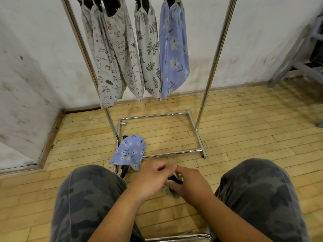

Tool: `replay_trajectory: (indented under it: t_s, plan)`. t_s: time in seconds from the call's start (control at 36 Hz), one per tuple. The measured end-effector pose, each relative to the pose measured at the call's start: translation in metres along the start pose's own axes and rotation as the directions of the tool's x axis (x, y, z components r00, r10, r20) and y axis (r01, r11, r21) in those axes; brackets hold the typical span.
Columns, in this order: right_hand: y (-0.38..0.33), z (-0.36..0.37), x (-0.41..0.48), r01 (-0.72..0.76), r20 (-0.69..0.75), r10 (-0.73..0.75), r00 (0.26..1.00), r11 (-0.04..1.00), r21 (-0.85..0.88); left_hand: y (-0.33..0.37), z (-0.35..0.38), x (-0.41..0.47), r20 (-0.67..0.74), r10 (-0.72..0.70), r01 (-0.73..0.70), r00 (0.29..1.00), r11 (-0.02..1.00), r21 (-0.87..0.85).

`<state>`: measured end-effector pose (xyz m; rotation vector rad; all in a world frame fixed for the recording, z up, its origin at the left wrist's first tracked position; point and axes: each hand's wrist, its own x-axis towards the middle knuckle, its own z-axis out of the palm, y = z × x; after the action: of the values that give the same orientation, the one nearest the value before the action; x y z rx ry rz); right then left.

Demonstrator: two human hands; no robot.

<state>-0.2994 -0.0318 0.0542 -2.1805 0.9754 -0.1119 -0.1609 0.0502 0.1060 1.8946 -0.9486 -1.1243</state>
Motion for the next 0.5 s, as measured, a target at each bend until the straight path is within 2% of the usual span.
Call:
replay_trajectory:
  t_s: [0.11, 0.31, 0.36, 0.42, 0.44, 0.5]
  plan:
    - [-0.002, 0.009, -0.002, -0.003, 0.029, 0.003, 1.000, 1.000, 0.015, 0.002, 0.008, 0.002, -0.040, 0.018, -0.019, 0.999, 1.000, -0.016]
    - [-0.011, -0.019, 0.024, 0.025, -0.003, -0.025, 1.000, 1.000, -0.018, 0.020, -0.002, -0.001, -0.014, 0.202, -0.203, 0.979, 0.978, -0.041]
    - [-0.017, -0.037, 0.031, 0.013, -0.055, -0.017, 0.998, 0.997, -0.081, 0.032, -0.011, 0.005, -0.011, 0.247, -0.248, 0.969, 0.968, -0.033]
    - [-0.025, -0.056, 0.036, 0.010, -0.164, -0.034, 0.986, 0.989, -0.145, 0.049, -0.019, 0.012, -0.017, 0.290, -0.290, 0.957, 0.957, 0.003]
    - [-0.027, -0.066, 0.038, -0.003, -0.222, -0.022, 0.975, 0.994, -0.112, 0.058, -0.023, 0.015, -0.020, 0.317, -0.316, 0.948, 0.948, 0.043]
    - [-0.036, -0.084, 0.044, 0.012, -0.294, 0.009, 0.956, 0.998, 0.069, 0.081, -0.030, 0.023, -0.010, 0.367, -0.363, 0.930, 0.923, 0.125]
